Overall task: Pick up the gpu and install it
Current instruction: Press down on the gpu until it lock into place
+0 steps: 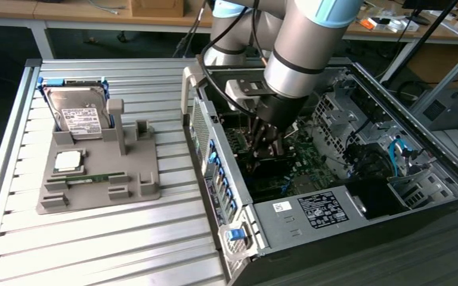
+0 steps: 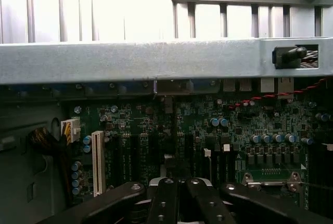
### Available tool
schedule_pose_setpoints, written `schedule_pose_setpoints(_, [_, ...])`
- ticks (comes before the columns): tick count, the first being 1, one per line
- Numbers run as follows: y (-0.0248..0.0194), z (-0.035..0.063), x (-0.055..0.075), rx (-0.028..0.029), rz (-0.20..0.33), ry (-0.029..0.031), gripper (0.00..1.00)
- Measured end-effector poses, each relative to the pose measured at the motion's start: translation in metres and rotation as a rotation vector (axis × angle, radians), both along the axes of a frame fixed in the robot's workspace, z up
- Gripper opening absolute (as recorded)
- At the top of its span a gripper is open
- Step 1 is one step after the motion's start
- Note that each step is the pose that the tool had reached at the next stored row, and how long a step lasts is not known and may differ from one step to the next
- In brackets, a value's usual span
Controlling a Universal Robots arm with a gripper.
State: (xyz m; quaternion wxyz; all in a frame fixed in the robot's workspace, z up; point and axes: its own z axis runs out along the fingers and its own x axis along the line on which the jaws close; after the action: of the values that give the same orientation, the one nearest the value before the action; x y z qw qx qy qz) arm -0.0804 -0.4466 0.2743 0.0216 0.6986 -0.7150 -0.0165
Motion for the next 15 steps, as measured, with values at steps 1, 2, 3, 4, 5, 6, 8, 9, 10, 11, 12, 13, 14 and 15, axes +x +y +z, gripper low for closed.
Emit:
schedule_pose_setpoints(1, [0.0, -0.0003, -0.0001, -0.0002, 0.0, 0.0001, 0.11])
schedule_pose_setpoints(2, [0.0, -0.0008, -0.0001, -0.0002, 0.0, 0.0002, 0.11])
schedule_pose_setpoints(3, [0.0, -0.0016, -0.0001, 0.0, 0.0, 0.0, 0.11])
schedule_pose_setpoints(4, [0.0, -0.0021, -0.0002, 0.0001, 0.0, -0.0001, 0.11])
schedule_pose_setpoints(5, [0.0, -0.0025, -0.0002, 0.0001, 0.0, -0.0001, 0.11])
schedule_pose_setpoints(6, [0.0, -0.003, -0.0003, 0.0001, 0.0, -0.0001, 0.11])
schedule_pose_setpoints(8, [0.0, -0.0038, -0.0005, 0.0002, 0.0, -0.0001, 0.11])
schedule_pose_setpoints(9, [0.0, -0.0044, -0.0005, -0.0001, 0.0, 0.0001, 0.11])
schedule_pose_setpoints(10, [-0.0001, -0.0049, -0.0005, -0.0001, 0.0, 0.0001, 0.11])
schedule_pose_setpoints(11, [-0.0001, -0.0054, -0.0006, -0.0001, 0.0, 0.0, 0.11])
schedule_pose_setpoints(12, [0.0, -0.0058, -0.0007, 0.0, 0.0, 0.0, 0.11])
schedule_pose_setpoints(13, [-0.0001, -0.0061, -0.0008, 0.0, 0.0, 0.0, 0.11])
schedule_pose_setpoints(14, [-0.0001, -0.0062, -0.0008, 0.0001, 0.0, 0.0, 0.11])
schedule_pose_setpoints(15, [-0.0001, -0.0059, -0.0008, -0.0005, 0.0, 0.0003, 0.11])
